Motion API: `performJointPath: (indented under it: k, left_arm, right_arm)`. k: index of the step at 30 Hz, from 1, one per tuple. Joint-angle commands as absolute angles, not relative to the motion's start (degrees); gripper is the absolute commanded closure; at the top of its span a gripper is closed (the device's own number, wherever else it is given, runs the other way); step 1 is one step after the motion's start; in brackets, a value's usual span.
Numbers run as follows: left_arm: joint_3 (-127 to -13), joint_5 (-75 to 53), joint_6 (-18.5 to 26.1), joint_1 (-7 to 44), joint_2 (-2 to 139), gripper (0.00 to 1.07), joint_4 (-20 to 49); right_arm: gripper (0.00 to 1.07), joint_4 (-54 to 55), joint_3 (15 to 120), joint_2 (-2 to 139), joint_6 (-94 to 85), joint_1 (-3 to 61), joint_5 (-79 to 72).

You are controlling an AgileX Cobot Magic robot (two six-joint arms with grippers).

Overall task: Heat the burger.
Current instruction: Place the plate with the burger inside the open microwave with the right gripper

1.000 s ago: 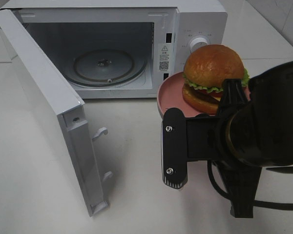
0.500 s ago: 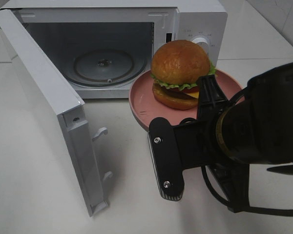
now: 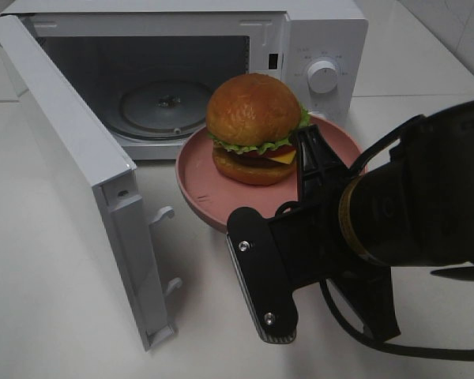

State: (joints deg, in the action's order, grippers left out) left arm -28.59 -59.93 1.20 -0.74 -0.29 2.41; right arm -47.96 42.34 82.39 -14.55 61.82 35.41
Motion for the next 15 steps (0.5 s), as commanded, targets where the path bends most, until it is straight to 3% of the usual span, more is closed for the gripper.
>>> performJointPath:
  k: [1, 15]
  left_arm:
    - [-28.5, -59.6, 1.1, -0.5, -1.5, 0.01, 2.3]
    - [-28.5, -59.6, 1.1, -0.5, -1.5, 0.01, 2.3]
  right_arm:
    - [1.02, -50.1, 42.6, 82.2, -17.7, 60.5, 32.8]
    - [1.02, -37.8, 42.6, 82.2, -44.1, 48.6, 18.5]
